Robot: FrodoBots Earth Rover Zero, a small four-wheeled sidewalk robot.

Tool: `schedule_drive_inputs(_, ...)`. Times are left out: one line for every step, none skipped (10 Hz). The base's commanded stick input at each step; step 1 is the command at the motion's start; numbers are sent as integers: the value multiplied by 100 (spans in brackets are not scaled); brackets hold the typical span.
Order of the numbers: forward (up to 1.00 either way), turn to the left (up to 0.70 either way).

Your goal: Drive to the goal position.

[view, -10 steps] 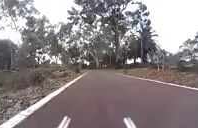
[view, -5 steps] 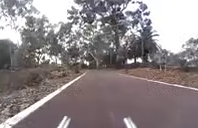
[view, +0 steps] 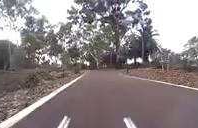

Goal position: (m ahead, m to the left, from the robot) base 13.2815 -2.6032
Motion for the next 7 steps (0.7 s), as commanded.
schedule_drive_inputs(60,0)
schedule_drive_inputs(60,0)
schedule_drive_inputs(60,0)
schedule_drive_inputs(60,0)
schedule_drive_inputs(60,0)
schedule_drive_inputs(60,0)
schedule_drive_inputs(60,0)
